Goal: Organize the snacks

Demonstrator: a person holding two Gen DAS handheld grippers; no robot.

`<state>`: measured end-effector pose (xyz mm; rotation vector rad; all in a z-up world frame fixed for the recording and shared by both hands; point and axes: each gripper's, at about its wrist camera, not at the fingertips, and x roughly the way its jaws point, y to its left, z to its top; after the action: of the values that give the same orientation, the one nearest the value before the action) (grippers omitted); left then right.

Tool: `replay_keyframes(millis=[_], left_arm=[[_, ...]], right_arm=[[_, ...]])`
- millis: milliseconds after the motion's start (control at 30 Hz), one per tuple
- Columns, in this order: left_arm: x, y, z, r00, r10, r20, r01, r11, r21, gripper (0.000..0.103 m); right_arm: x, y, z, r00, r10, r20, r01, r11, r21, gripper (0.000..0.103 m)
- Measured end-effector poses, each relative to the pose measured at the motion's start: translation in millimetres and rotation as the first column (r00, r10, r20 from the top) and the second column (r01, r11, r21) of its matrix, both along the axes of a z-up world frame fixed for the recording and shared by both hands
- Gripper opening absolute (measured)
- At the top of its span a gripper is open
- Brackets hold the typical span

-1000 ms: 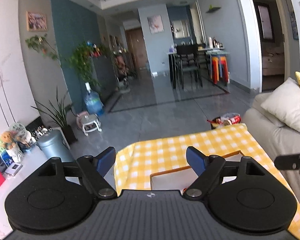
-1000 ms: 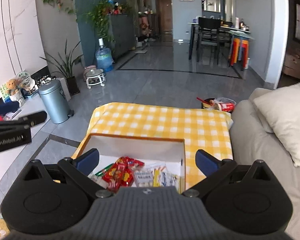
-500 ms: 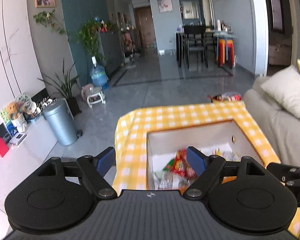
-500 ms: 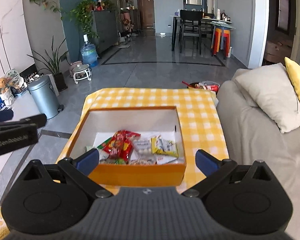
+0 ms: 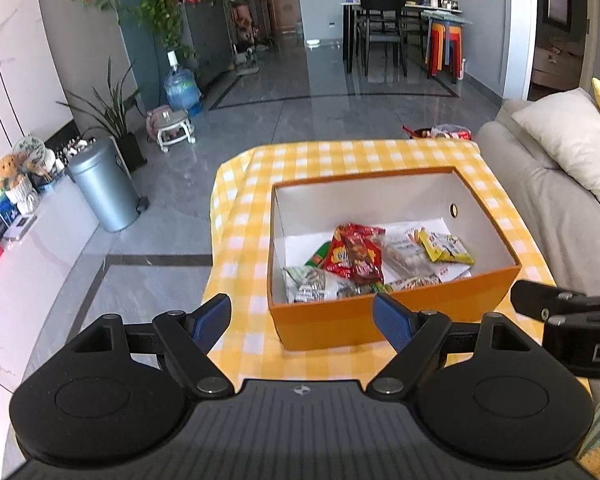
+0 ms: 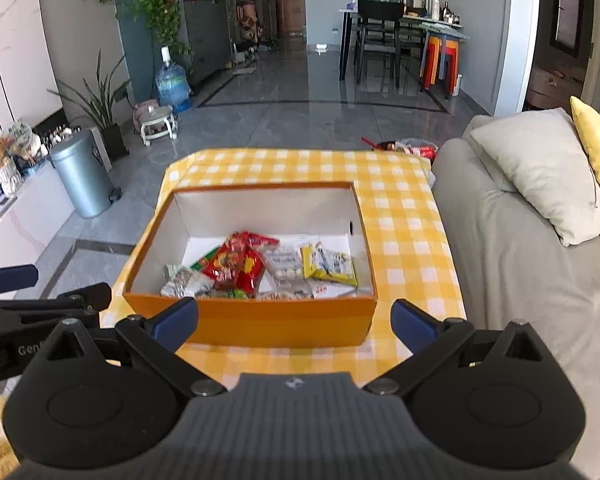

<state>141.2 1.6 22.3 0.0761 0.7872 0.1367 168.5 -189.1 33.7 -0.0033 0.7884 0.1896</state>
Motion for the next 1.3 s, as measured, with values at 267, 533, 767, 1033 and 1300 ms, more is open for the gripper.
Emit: replay_keyframes(millis=[267, 533, 767, 1033, 1300], left_arm=[[-1, 0, -3, 1.000, 0.004, -0.021, -0.004, 1.000, 0.001, 0.094], [1, 2, -3, 1.000, 0.011, -0.028, -0.011, 1.000, -0.001, 0.094], [1, 1, -4, 0.999, 0.009, -0.039, -0.009, 1.000, -0.003, 0.094], [1, 1, -4, 0.999, 0.010, -0.038, -0.010, 1.000, -0.002, 0.094], [1, 0, -4, 0.999, 0.008, -0.038, -0.008, 1.000, -0.001, 0.094]], right_arm=[[-3, -1, -10, 0.999, -0.001, -0.034, 0.001, 1.000, -0.001, 0.099], [-1, -3, -11, 0.999, -0.005, -0.039, 0.006, 1.000, 0.005, 0.099], [-1, -2, -13, 0.999, 0.002, -0.043, -0.001, 1.000, 0.005, 0.099], [-1, -3, -18, 0.998, -0.006, -0.064, 0.006, 1.000, 0.008, 0.099], [-2, -4, -21, 0.997, -0.007, -0.072, 0.008, 1.000, 0.004, 0.099]])
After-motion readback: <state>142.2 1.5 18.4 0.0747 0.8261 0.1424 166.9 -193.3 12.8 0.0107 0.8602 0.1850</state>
